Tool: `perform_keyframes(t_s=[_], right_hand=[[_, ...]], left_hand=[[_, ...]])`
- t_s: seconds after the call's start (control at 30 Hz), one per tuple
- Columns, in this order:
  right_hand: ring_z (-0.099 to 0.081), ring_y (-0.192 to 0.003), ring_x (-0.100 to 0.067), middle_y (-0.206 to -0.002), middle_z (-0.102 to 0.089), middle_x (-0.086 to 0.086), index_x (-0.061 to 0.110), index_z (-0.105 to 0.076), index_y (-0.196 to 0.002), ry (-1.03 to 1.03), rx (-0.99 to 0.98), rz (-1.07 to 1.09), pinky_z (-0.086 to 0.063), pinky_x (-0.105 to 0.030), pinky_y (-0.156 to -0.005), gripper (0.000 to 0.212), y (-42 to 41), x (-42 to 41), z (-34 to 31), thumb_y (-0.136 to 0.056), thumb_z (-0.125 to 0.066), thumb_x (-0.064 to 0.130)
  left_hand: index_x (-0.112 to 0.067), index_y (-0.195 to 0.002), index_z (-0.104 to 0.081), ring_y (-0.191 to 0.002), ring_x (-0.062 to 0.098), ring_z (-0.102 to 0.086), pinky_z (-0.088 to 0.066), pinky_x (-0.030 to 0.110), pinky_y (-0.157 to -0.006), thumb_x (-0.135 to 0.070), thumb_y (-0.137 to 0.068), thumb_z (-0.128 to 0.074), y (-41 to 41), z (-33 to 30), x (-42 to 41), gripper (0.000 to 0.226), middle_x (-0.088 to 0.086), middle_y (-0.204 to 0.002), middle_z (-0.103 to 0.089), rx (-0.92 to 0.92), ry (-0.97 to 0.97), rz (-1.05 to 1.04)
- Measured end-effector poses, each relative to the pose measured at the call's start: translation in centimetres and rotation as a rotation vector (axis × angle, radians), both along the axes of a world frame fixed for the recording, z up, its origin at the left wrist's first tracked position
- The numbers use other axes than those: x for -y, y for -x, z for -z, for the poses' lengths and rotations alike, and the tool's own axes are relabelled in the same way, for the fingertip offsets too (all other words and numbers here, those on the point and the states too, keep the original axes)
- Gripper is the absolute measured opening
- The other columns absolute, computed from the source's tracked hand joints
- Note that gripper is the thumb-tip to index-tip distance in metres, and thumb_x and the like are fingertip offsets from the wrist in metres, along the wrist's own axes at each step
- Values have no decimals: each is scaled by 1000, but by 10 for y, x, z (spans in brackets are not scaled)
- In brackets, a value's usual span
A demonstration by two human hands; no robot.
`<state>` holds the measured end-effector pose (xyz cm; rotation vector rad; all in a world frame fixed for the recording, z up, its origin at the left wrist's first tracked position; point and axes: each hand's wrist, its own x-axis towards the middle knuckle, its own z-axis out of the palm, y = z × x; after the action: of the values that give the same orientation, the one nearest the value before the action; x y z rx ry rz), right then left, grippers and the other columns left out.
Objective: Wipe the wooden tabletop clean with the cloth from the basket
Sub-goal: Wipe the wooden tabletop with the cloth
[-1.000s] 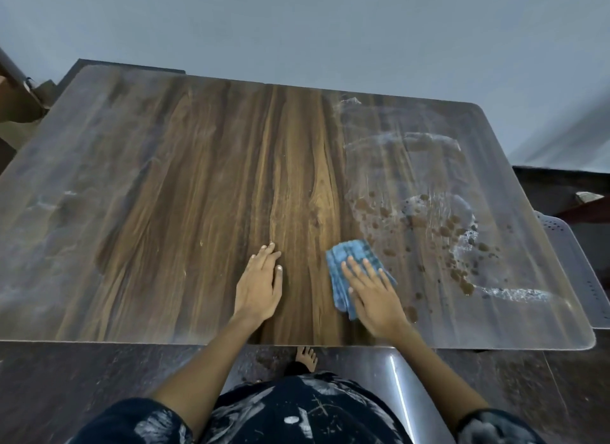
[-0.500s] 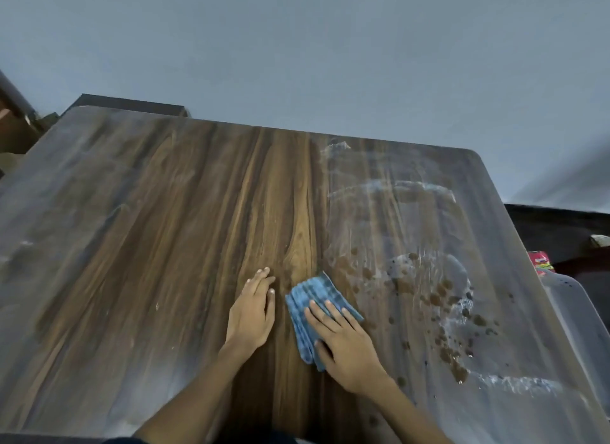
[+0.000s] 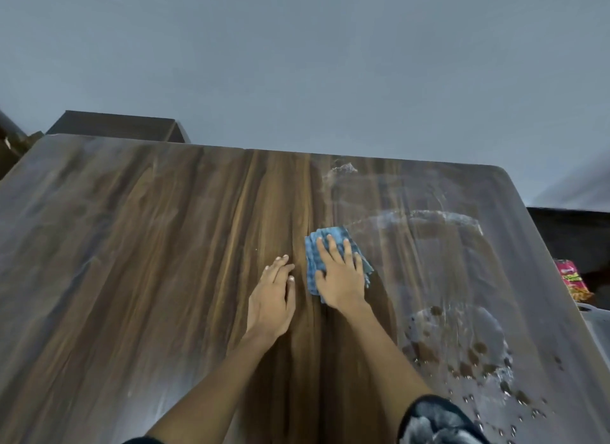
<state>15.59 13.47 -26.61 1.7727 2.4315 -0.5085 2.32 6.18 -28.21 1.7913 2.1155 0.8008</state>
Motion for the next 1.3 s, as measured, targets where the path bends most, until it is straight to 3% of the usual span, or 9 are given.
perform_keyframes(t_s=[0.23, 0.37, 0.43, 0.6, 0.77, 0.9, 1.0, 1.13, 1.3], right_hand=[[-44, -131, -22, -143, -44, 3, 23, -41, -140, -46, 57, -86, -32, -40, -104, 64, -35, 26, 5, -79, -35, 42], [-1, -145, -23, -157, -2, 6, 27, -5, -150, -39, 58, 51, -6, -40, -116, 64, -33, -53, 4, -91, -24, 43], [8, -145, -23, -158, 3, 5, 28, -1, -150, -58, 25, 119, 1, -41, -117, 62, -20, -103, 9, -97, -29, 42], [9, -145, -21, -158, 2, 5, 27, -6, -150, -71, -42, 14, 4, -40, -116, 61, 31, -158, 13, -97, -34, 38], [9, -143, -10, -155, -5, 15, 35, -9, -149, -118, -113, -181, 7, -32, -115, 68, 14, -107, 17, -83, -17, 51], [11, -143, -10, -153, 6, 18, 39, 4, -147, -103, -27, -82, -1, -35, -118, 75, -17, -96, 10, -76, -14, 58], [8, -144, -26, -157, 10, 9, 33, 4, -149, -118, 36, 120, -10, -40, -116, 79, -23, -143, 9, -82, -25, 64], [11, -143, -36, -158, 5, -9, 19, -1, -151, -101, 42, 307, -1, -46, -117, 86, 7, -231, 17, -87, -39, 63], [1, -145, -28, -157, -9, -13, 8, -10, -150, -210, -15, 117, 0, -40, -116, 80, 75, -262, 22, -93, -27, 61]], left_hand=[[-8, -130, -49, -134, 16, -35, -18, 25, -112, -19, -97, -38, 27, 2, -100, 37, 6, -141, -45, -36, 9, -63], [-10, -137, -41, -138, 14, -26, -17, 28, -115, -24, -98, -34, 39, 1, -146, 42, 4, -146, -37, -61, 48, -54], [-10, -139, -37, -139, 14, -23, -16, 29, -116, -25, -99, -33, 41, 0, -165, 44, 3, -148, -33, -81, 57, -35], [-11, -144, -27, -142, 13, -14, -8, 27, -116, -28, -99, -29, 49, 9, -194, 48, 3, -153, -23, -144, 116, -21], [-12, -144, -25, -142, 10, -11, -5, 26, -116, -30, -98, -29, 49, 21, -191, 50, 0, -153, -22, -119, 113, -32], [-14, -145, -24, -142, 9, -10, -4, 26, -117, -31, -98, -27, 49, 23, -192, 50, -2, -153, -20, -118, 115, -41], [-15, -145, -23, -142, 9, -9, -3, 25, -116, -32, -99, -26, 49, 24, -191, 50, -3, -154, -19, -111, 116, -43], [-16, -145, -22, -142, 8, -9, -4, 26, -117, -33, -98, -26, 48, 22, -192, 50, -3, -153, -19, -90, 116, -50], [-13, -143, -28, -141, 9, -14, -7, 26, -116, -27, -97, -31, 47, 19, -191, 48, 0, -152, -25, -70, 97, -51]])
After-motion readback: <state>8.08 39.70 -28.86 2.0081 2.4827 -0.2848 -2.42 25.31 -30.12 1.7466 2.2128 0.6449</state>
